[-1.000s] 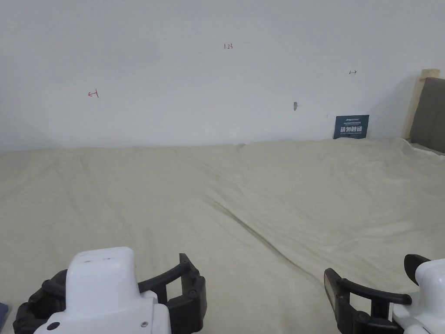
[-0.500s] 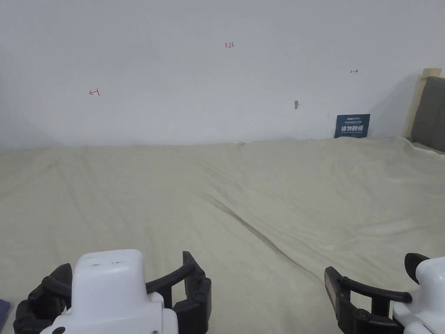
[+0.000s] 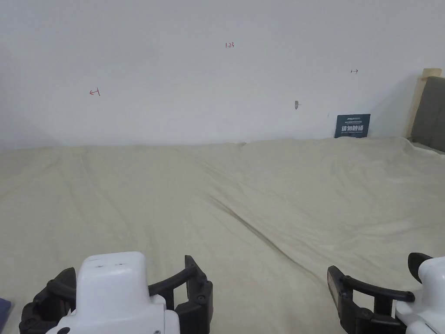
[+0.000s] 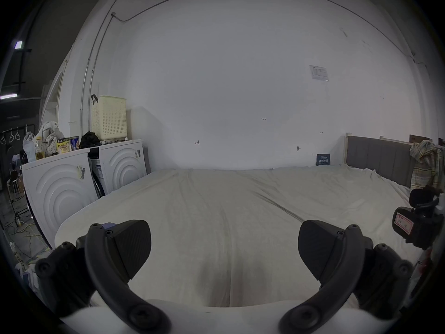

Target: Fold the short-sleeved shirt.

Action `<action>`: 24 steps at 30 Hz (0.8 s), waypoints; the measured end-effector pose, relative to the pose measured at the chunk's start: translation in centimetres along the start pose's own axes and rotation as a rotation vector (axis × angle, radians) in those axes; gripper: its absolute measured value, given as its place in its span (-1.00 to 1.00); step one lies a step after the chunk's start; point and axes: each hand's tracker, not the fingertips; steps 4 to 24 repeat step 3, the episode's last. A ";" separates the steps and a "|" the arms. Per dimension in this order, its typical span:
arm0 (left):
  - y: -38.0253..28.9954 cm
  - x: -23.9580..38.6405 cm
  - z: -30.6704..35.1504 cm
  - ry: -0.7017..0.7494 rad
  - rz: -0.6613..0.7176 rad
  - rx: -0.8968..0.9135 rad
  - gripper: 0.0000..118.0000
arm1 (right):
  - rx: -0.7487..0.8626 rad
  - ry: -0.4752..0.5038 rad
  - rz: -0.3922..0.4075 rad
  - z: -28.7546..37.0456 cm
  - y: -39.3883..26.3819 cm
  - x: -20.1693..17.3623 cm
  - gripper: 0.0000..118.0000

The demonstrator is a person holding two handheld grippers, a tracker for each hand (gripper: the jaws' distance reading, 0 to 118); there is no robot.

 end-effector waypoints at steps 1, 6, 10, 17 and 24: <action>0.0 0.0 0.0 0.000 -0.001 0.000 1.00 | 0.000 0.001 0.000 0.0 0.0 0.0 0.82; 0.0 0.0 0.0 0.001 -0.007 0.002 1.00 | 0.000 0.000 0.002 0.0 0.1 0.0 0.82; 0.0 0.0 0.0 0.001 -0.007 0.002 1.00 | 0.000 0.000 0.002 0.0 0.1 0.0 0.82; 0.0 0.0 0.0 0.001 -0.007 0.002 1.00 | 0.000 0.000 0.002 0.0 0.1 0.0 0.82; 0.0 0.0 0.0 0.001 -0.007 0.002 1.00 | 0.000 0.000 0.002 0.0 0.1 0.0 0.82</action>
